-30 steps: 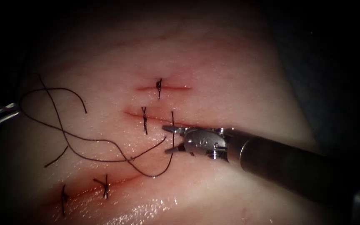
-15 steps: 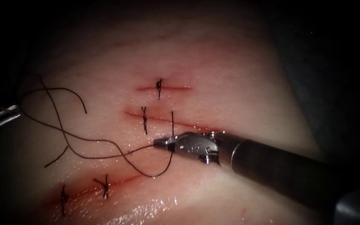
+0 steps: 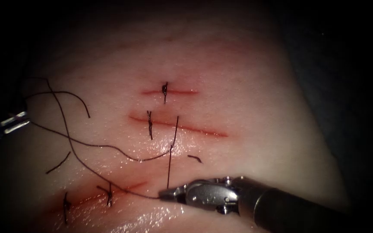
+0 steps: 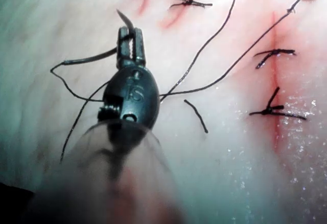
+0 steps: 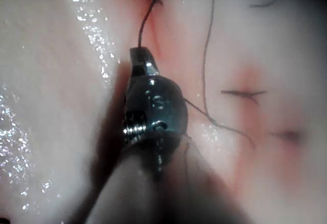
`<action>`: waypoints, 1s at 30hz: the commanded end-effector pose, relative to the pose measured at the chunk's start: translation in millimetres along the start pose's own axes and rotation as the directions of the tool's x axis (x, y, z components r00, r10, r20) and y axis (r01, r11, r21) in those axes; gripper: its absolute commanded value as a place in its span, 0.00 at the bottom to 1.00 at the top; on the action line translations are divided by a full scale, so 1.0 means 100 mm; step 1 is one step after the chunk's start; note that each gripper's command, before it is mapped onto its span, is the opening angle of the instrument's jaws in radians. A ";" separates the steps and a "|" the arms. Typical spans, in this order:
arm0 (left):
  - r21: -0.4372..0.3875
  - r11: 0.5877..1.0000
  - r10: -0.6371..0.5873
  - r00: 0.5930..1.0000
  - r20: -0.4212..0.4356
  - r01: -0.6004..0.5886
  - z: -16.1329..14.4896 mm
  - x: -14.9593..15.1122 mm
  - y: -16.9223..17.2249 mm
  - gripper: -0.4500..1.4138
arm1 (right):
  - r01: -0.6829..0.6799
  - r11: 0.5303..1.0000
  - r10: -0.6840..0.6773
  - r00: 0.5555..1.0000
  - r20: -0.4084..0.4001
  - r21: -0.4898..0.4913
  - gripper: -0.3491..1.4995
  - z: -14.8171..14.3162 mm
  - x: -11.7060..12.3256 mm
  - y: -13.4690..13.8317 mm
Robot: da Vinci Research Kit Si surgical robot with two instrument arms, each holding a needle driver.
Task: Wound Closure
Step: Pull the suture through the wound with the right grasper.
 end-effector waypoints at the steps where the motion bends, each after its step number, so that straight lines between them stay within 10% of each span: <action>1: -0.002 1.000 0.003 1.000 -0.002 -0.003 0.009 -0.003 0.001 0.00 | 0.001 1.000 -0.001 1.000 -0.024 0.022 0.00 0.012 0.020 -0.017; 14: -0.008 1.000 0.007 1.000 -0.003 -0.007 0.010 -0.002 0.006 0.00 | -0.024 0.990 0.049 0.983 -0.175 0.140 0.00 0.036 0.101 -0.077; 15: -0.011 1.000 0.008 1.000 -0.001 -0.008 0.010 -0.002 0.006 0.00 | -0.025 0.990 0.051 0.981 -0.186 0.140 0.11 0.036 0.103 -0.074; 17: -0.011 1.000 0.007 1.000 -0.002 -0.007 0.010 -0.003 0.006 0.00 | -0.055 0.995 0.070 0.977 -0.203 0.081 0.76 0.031 0.103 -0.058; 21: -0.013 1.000 0.007 1.000 -0.004 -0.007 0.011 -0.003 0.006 0.00 | -0.083 0.996 0.077 0.974 -0.213 -0.016 0.94 0.003 0.093 -0.021; 30: -0.017 1.000 0.008 1.000 -0.006 -0.008 0.013 -0.010 0.002 0.00 | -0.099 0.992 0.079 0.971 -0.226 -0.075 0.98 -0.058 0.098 -0.009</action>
